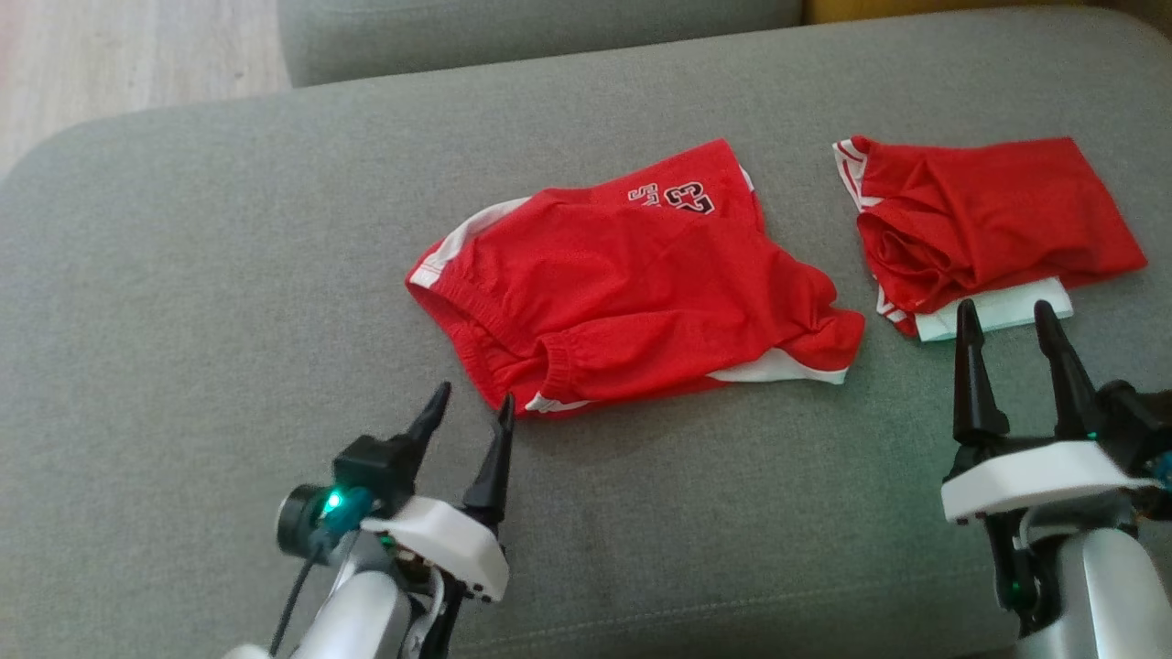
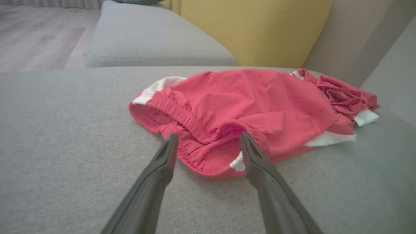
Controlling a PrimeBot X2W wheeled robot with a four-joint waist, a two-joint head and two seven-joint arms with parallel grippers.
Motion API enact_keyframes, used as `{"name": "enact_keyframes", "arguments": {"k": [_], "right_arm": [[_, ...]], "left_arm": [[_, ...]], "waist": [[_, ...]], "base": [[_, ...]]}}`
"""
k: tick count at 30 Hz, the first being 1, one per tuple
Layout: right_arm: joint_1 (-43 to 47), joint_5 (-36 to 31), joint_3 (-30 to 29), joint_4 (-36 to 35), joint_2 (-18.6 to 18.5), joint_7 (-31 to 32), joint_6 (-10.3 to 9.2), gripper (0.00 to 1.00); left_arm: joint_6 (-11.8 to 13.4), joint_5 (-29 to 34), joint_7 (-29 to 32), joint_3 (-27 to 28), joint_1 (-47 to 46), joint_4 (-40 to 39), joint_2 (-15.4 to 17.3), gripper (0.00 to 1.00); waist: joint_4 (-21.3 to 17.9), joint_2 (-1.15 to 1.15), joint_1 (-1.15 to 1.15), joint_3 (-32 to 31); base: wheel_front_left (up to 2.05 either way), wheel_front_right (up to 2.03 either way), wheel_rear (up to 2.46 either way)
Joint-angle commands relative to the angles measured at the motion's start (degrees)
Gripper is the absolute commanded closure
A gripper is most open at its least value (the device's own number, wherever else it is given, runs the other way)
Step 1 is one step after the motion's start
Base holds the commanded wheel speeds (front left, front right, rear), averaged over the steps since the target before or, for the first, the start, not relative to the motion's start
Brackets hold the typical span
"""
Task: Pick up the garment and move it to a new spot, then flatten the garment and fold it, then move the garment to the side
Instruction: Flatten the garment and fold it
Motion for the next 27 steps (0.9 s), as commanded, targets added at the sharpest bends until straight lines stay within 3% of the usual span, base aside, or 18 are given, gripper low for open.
{"name": "enact_keyframes", "arguments": {"k": [1,8,20,21,22,27], "right_arm": [[-2.6,0.2,1.5,-2.1,-0.3,-0.3,0.37,0.0],[-3.9,0.1,2.0,-2.2,-0.3,-0.2,0.37,0.0],[-4.9,-0.1,2.2,-1.5,-0.3,-0.4,0.37,0.0],[-4.9,-0.2,2.1,-1.4,-0.3,-0.3,0.37,0.0],[-4.8,-0.3,1.9,-1.2,-0.3,-0.1,0.37,0.0],[-4.1,-1.1,2.3,0.3,-0.3,1.6,0.37,0.0]], "left_arm": [[-0.3,0.4,-0.4,1.2,-3.3,-0.9,0.1,0.0],[-4.2,2.2,-0.3,-3.5,-7.6,5.4,0.1,0.0],[-2.8,5.6,1.2,-6.5,-12.5,13.2,0.8,0.0],[-3.0,5.4,1.1,-6.5,-12.6,13.5,0.8,0.58],[-3.1,5.2,1.1,-6.5,-12.8,13.6,0.7,1.0],[-2.8,3.7,0.1,-5.5,-12.8,12.3,0.6,1.0]], "waist": [[-0.3,0.0,0.0,0.4],[-1.6,0.0,0.0,2.4],[-3.3,0.0,0.0,3.8],[-3.4,0.0,0.0,3.8],[-3.6,0.0,0.0,3.8],[-3.5,0.0,0.0,3.6]], "base": [[0.0,0.0,0.0],[0.0,0.0,0.0],[0.0,0.0,0.0],[0.0,0.0,0.0],[0.0,0.0,0.0],[0.0,0.0,0.0]]}}
